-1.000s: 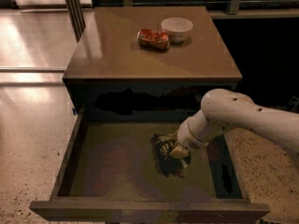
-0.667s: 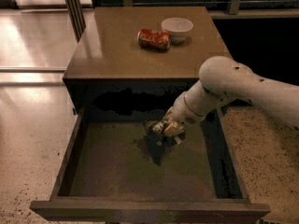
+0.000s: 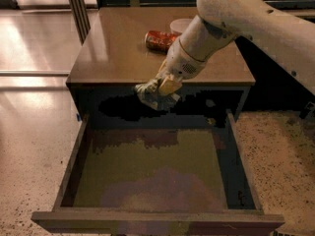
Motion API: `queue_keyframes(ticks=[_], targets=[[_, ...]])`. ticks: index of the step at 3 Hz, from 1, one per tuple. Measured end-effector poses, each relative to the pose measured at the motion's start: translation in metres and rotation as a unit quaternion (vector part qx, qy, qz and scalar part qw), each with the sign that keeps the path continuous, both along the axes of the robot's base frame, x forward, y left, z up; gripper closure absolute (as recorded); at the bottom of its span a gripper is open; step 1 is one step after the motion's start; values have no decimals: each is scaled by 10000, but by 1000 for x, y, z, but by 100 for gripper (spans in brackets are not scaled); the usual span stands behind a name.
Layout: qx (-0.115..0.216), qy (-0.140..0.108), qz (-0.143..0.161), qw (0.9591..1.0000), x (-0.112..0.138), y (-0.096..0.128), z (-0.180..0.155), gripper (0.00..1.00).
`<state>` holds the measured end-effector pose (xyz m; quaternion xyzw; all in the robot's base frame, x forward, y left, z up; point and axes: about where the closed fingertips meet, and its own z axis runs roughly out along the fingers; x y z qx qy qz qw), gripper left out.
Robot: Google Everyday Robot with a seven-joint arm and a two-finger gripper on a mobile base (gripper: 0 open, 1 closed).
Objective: Pick green jalapeno chip bag from top drawer and place on counter
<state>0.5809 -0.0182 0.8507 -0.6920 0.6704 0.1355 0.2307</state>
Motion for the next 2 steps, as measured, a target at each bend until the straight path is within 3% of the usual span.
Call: queue_keyframes(ticks=[1,2], targets=[[106,-193,5,9998,9,3,24,100],[94,-165,10,9998,8,3,20,100]])
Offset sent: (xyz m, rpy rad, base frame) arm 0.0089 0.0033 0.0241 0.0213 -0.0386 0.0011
